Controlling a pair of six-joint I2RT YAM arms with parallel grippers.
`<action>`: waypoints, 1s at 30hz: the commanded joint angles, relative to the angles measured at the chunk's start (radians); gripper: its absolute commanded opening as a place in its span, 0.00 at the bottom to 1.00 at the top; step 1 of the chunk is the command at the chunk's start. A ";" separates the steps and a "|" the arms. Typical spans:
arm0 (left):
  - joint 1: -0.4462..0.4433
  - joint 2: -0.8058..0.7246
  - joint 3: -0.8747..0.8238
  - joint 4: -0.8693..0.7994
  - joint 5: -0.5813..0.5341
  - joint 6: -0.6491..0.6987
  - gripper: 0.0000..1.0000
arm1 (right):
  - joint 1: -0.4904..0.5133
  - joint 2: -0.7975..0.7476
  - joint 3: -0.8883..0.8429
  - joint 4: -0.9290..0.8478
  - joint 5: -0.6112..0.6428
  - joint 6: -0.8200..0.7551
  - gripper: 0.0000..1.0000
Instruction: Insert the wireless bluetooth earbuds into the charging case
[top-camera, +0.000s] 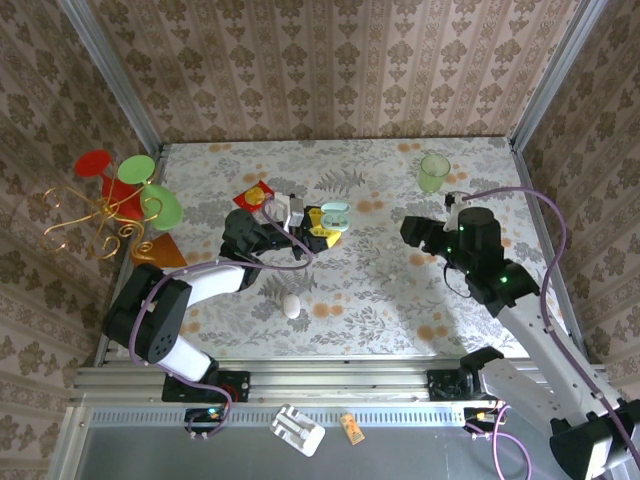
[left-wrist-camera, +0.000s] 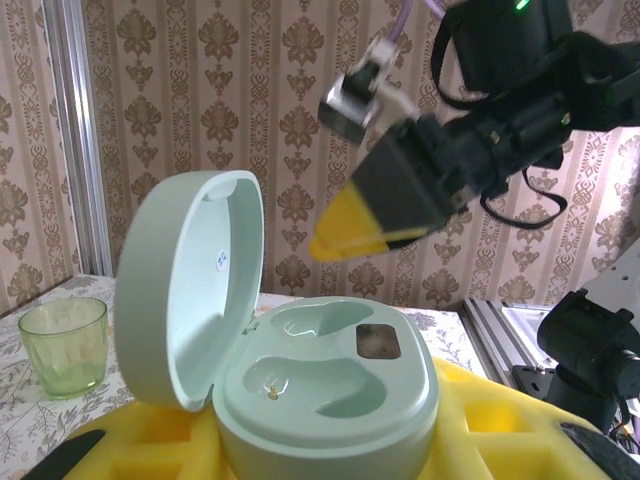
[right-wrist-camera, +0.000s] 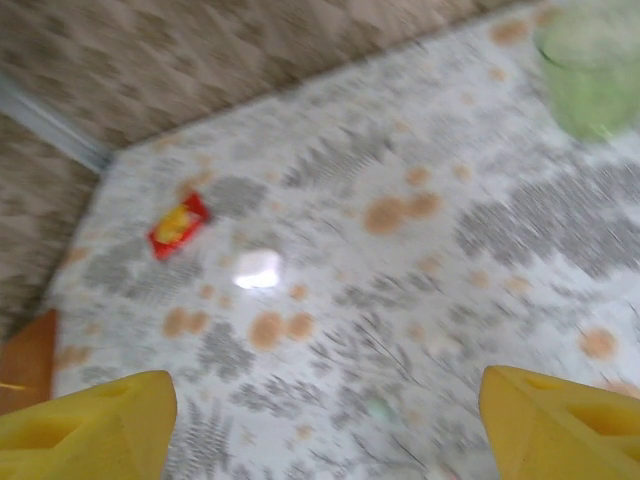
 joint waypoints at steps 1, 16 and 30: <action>0.006 -0.030 -0.013 0.045 -0.004 0.026 0.11 | -0.008 0.066 -0.025 -0.157 0.076 0.083 0.76; 0.003 -0.032 -0.032 0.041 -0.030 0.043 0.11 | -0.010 0.529 -0.062 -0.068 0.054 0.167 0.47; 0.003 -0.014 -0.018 0.041 -0.024 0.037 0.11 | -0.011 0.663 -0.033 -0.025 0.029 0.166 0.23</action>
